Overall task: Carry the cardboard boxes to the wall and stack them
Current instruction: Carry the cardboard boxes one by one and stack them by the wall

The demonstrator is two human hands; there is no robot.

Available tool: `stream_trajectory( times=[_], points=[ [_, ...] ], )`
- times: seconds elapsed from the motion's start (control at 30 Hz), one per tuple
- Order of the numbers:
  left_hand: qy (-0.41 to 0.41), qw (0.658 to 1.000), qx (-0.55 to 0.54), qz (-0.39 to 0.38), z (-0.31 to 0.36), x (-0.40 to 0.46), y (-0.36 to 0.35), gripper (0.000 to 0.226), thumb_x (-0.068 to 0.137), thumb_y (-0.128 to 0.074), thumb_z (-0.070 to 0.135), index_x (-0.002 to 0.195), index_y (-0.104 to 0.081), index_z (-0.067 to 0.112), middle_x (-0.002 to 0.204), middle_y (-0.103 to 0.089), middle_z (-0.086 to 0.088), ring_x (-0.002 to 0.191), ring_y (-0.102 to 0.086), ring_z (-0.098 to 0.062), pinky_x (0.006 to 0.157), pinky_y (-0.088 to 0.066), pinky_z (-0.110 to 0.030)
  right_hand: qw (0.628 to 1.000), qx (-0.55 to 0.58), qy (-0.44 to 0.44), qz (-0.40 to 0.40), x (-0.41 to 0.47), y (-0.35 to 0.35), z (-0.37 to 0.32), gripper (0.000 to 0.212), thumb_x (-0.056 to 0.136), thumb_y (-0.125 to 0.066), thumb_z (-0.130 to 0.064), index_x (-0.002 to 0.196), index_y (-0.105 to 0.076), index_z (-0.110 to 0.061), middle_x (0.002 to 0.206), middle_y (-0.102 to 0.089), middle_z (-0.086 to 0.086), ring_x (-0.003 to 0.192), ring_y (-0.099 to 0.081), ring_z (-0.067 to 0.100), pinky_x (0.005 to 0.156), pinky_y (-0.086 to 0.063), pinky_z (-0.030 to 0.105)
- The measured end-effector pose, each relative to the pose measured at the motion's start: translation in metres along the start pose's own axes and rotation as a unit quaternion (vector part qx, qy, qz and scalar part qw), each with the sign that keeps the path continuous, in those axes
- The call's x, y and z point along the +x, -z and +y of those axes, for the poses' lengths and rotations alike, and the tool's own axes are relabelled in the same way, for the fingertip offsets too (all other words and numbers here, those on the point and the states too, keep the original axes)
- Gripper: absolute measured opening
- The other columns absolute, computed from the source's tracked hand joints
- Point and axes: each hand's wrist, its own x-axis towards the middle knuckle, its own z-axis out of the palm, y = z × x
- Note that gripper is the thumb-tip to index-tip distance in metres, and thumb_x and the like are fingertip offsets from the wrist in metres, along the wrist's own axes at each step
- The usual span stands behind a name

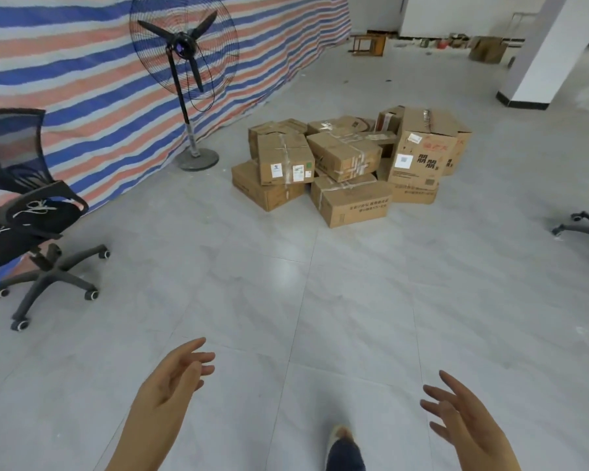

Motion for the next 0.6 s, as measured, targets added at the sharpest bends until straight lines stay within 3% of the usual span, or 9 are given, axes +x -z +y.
stream_trajectory(
  times=[0.2,0.23,0.27,0.33,0.37,0.43,0.5,0.57,0.6],
  points=[
    [0.021,0.997,-0.029,0.07,0.021,0.097,-0.056,0.032,0.095,-0.043,-0.003,0.102,-0.066,0.018,0.09,-0.074,0.001,0.091,-0.068,-0.026,0.07,-0.056,-0.018,0.998,-0.035,0.018,-0.059,0.146,-0.013,-0.052,0.035,0.094,-0.05,-0.001,0.11,-0.062,-0.03,0.103,-0.072,0.0,0.084,-0.07,0.003,0.073,-0.055,0.019],
    [0.019,0.997,-0.029,0.072,0.026,0.113,-0.065,0.032,0.095,-0.043,-0.002,0.103,-0.065,0.019,0.091,-0.074,0.002,0.089,-0.068,-0.026,0.071,-0.056,-0.018,0.996,-0.036,0.033,-0.07,0.168,-0.017,-0.064,0.028,0.093,-0.057,-0.014,0.109,-0.063,-0.035,0.103,-0.073,0.0,0.085,-0.07,0.004,0.076,-0.055,0.022],
    [0.021,0.996,-0.035,0.074,0.031,0.128,-0.072,0.031,0.095,-0.043,-0.001,0.104,-0.065,0.019,0.093,-0.073,0.002,0.089,-0.069,-0.024,0.073,-0.056,-0.019,0.994,-0.044,0.042,-0.089,0.186,-0.023,-0.078,0.022,0.087,-0.065,-0.038,0.107,-0.064,-0.045,0.103,-0.073,-0.003,0.087,-0.07,0.004,0.078,-0.055,0.025],
    [0.028,0.994,-0.066,0.084,0.043,0.157,-0.082,0.028,0.096,-0.043,0.004,0.108,-0.065,0.018,0.096,-0.073,-0.002,0.088,-0.07,-0.019,0.078,-0.057,-0.024,0.989,-0.073,0.064,-0.116,0.229,-0.035,-0.094,0.055,0.06,-0.06,-0.082,0.107,-0.062,-0.055,0.105,-0.071,-0.014,0.091,-0.069,0.004,0.081,-0.054,0.027],
    [0.033,0.992,-0.081,0.092,0.047,0.172,-0.085,0.027,0.097,-0.043,0.007,0.11,-0.065,0.017,0.097,-0.073,-0.004,0.089,-0.07,-0.019,0.08,-0.057,-0.027,0.988,-0.067,0.061,-0.123,0.25,-0.045,-0.102,0.058,0.06,-0.06,-0.083,0.109,-0.062,-0.051,0.106,-0.071,-0.014,0.092,-0.069,0.005,0.081,-0.055,0.028],
    [0.053,0.988,-0.097,0.106,0.05,0.201,-0.085,0.026,0.096,-0.043,0.01,0.11,-0.065,0.017,0.098,-0.073,-0.006,0.091,-0.07,-0.023,0.082,-0.056,-0.029,0.987,-0.036,0.051,-0.15,0.289,-0.069,-0.115,0.024,0.087,-0.062,-0.043,0.112,-0.061,-0.042,0.105,-0.072,-0.007,0.092,-0.069,0.006,0.081,-0.055,0.028],
    [0.069,0.984,-0.103,0.128,0.044,0.23,-0.079,0.02,0.093,-0.053,0.025,0.108,-0.065,0.019,0.096,-0.073,-0.005,0.094,-0.069,-0.027,0.082,-0.056,-0.029,0.984,-0.036,0.052,-0.166,0.324,-0.101,-0.121,0.032,0.096,-0.05,-0.011,0.115,-0.058,-0.037,0.103,-0.072,-0.009,0.092,-0.069,0.006,0.081,-0.055,0.026],
    [0.085,0.981,-0.107,0.139,0.036,0.264,-0.068,0.064,0.063,-0.072,0.065,0.107,-0.066,0.019,0.094,-0.074,-0.004,0.09,-0.07,-0.023,0.08,-0.056,-0.029,0.982,-0.044,0.054,-0.176,0.356,-0.136,-0.125,0.033,0.096,-0.05,-0.012,0.116,-0.057,-0.037,0.102,-0.071,-0.015,0.094,-0.068,0.006,0.082,-0.055,0.026],
    [0.094,0.979,-0.097,0.151,0.033,0.285,-0.06,0.084,0.045,-0.074,0.076,0.106,-0.066,0.018,0.093,-0.074,-0.004,0.087,-0.071,-0.022,0.078,-0.057,-0.028,0.981,-0.047,0.056,-0.181,0.371,-0.156,-0.128,0.029,0.094,-0.054,-0.019,0.116,-0.057,-0.038,0.103,-0.07,-0.017,0.095,-0.068,0.006,0.082,-0.054,0.027]
  ],
)
